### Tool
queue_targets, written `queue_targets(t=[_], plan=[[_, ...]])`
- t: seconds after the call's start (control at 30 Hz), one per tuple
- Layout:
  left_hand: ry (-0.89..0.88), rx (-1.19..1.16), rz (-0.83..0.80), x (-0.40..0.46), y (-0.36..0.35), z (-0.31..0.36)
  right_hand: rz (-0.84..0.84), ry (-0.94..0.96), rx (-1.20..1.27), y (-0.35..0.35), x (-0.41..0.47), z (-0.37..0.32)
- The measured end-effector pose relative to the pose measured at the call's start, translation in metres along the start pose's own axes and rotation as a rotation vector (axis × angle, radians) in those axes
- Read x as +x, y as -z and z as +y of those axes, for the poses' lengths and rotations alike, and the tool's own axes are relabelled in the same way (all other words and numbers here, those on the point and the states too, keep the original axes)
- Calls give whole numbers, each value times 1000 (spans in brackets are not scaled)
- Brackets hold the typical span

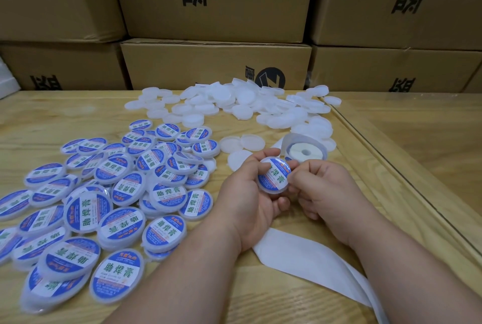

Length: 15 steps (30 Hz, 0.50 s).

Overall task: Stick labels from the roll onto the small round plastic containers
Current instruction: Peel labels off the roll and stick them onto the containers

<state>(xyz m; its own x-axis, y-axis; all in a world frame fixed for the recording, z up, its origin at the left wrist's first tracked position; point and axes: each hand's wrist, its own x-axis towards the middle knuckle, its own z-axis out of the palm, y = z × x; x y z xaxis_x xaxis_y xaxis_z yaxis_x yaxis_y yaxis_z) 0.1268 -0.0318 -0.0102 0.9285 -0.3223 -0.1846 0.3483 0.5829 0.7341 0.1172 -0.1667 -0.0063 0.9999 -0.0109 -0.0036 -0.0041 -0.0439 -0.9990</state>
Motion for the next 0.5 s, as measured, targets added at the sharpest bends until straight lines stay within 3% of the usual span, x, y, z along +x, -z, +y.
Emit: queue_targets(t=[0.2, 0.5], plan=[[11, 15, -22, 0, 0, 0, -17, -2, 45, 3, -2, -1], [-2, 4, -26, -1, 2, -3, 203, 163, 144, 12, -1, 2]])
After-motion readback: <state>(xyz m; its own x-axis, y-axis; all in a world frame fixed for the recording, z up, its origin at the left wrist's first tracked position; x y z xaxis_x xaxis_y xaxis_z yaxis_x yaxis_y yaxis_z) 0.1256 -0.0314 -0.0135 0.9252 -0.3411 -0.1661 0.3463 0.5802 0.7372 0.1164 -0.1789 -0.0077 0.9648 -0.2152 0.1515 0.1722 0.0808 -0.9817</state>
